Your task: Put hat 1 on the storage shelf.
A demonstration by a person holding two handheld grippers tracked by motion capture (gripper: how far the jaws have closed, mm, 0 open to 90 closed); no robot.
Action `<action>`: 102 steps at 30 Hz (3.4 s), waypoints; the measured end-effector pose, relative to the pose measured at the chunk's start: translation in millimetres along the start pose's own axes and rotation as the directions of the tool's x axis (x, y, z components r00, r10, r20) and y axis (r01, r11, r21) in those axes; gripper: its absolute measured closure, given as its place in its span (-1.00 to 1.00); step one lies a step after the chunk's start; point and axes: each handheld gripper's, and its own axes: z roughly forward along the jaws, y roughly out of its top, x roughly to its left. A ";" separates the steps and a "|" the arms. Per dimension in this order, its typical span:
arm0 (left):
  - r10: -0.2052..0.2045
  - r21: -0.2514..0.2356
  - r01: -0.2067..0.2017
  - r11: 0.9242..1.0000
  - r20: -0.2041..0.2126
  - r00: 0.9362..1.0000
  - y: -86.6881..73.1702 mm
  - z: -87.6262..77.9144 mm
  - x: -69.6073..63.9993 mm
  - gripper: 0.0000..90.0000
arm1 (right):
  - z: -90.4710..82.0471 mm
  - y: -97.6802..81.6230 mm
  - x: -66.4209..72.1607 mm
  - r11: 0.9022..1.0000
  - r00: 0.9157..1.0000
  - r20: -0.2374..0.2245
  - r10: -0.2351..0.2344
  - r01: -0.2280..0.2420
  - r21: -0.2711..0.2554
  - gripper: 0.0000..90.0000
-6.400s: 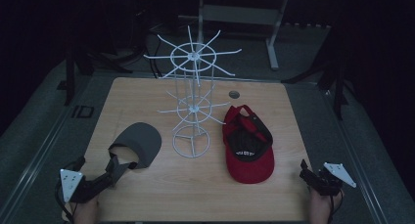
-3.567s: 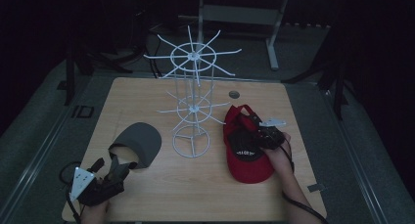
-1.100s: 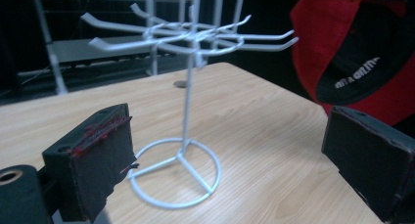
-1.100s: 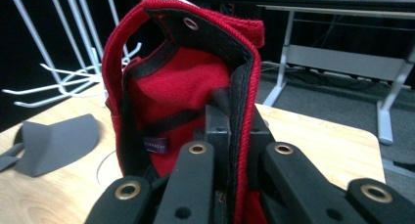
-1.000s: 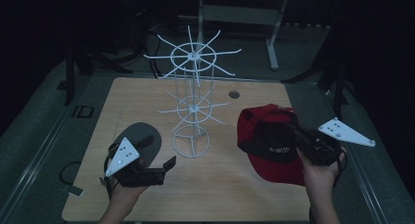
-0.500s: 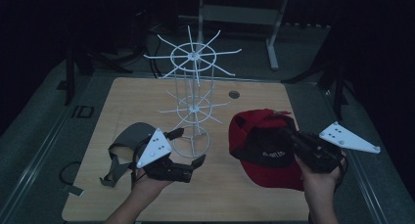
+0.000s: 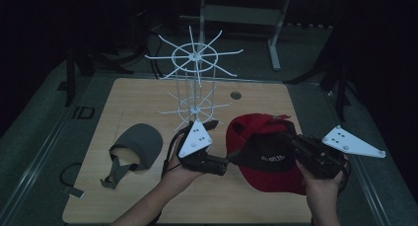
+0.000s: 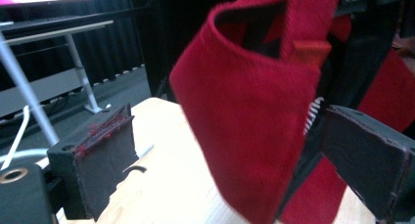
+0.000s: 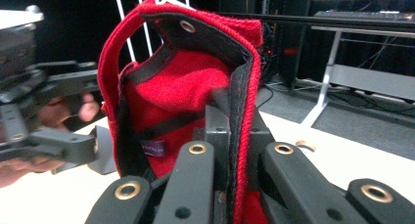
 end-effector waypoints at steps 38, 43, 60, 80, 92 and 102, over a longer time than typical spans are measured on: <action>-0.003 0.034 0.006 0.999 -0.077 0.997 31.1 45.9 -11.6 0.88 | 2.6 -15.2 6.1 1.000 0.999 -0.032 -0.004 0.004 0.004 0.90; 0.001 0.023 0.000 1.000 -0.072 0.997 33.2 45.5 -13.5 0.89 | 0.1 -22.1 4.4 1.000 1.000 -0.022 0.010 -0.010 0.001 0.83; 0.005 -0.019 -0.006 1.000 -0.042 0.999 41.7 44.0 -22.5 0.89 | -16.6 -43.3 12.2 0.999 0.997 -0.068 0.026 -0.023 0.048 0.20; 0.029 -0.037 -0.022 0.999 0.193 0.981 24.0 25.1 5.2 0.88 | -31.0 -22.4 3.5 0.994 0.988 -0.125 -0.086 0.093 0.054 0.07; 0.067 -0.070 -0.042 0.997 0.415 0.908 17.0 22.1 6.7 0.88 | 3.4 -10.8 20.1 0.978 0.952 -0.271 -0.144 0.178 0.105 0.18; 0.062 -0.097 -0.021 0.995 0.442 0.895 14.7 21.0 10.3 0.87 | 0.9 -10.0 18.8 0.986 0.959 -0.258 -0.115 0.141 0.085 0.95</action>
